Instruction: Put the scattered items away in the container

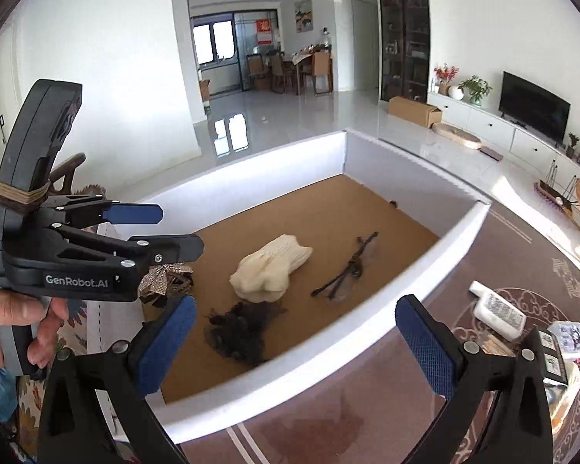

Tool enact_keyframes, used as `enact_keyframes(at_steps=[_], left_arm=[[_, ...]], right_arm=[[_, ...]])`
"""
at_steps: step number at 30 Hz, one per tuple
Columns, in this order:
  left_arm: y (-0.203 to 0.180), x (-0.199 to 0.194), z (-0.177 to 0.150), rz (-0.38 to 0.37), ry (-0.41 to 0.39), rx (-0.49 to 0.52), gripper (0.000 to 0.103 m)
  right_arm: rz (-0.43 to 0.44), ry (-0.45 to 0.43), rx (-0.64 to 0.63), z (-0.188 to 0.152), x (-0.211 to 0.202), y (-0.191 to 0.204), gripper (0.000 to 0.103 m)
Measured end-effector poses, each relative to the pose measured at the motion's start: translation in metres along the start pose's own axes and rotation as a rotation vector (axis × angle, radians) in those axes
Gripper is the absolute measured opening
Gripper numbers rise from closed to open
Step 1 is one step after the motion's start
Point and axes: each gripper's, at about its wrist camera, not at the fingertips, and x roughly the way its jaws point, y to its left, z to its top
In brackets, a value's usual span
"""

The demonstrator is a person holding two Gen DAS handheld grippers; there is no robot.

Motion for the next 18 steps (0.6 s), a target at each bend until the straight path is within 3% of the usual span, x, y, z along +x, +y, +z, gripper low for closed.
enact_keyframes(at_steps=[1, 4, 6, 9, 11, 13, 18], left_arm=[[-0.022, -0.006, 0.001, -0.040, -0.022, 0.023, 0.078], [-0.095, -0.017, -0.005, -0.171, -0.064, 0.079, 0.102], [-0.147, -0.008, -0.020, -0.284, -0.045, 0.105, 0.103], [-0.216, 0.034, -0.050, -0.403, 0.060, 0.136, 0.103], [-0.250, 0.066, -0.069, -0.440, 0.122, 0.153, 0.103], [-0.276, 0.089, -0.083, -0.426, 0.153, 0.182, 0.103], [-0.308, 0.121, -0.094, -0.442, 0.151, 0.227, 0.103]], right_arm=[[-0.032, -0.024, 0.027, -0.010, -0.015, -0.015, 0.103], [-0.149, -0.070, 0.117, -0.052, -0.059, -0.065, 0.103], [-0.254, -0.052, 0.186, -0.089, -0.083, -0.101, 0.103], [-0.446, 0.036, 0.263, -0.149, -0.106, -0.153, 0.103], [-0.531, 0.087, 0.327, -0.182, -0.121, -0.181, 0.103], [-0.567, 0.109, 0.389, -0.205, -0.132, -0.201, 0.103], [-0.605, 0.116, 0.450, -0.235, -0.148, -0.212, 0.102]])
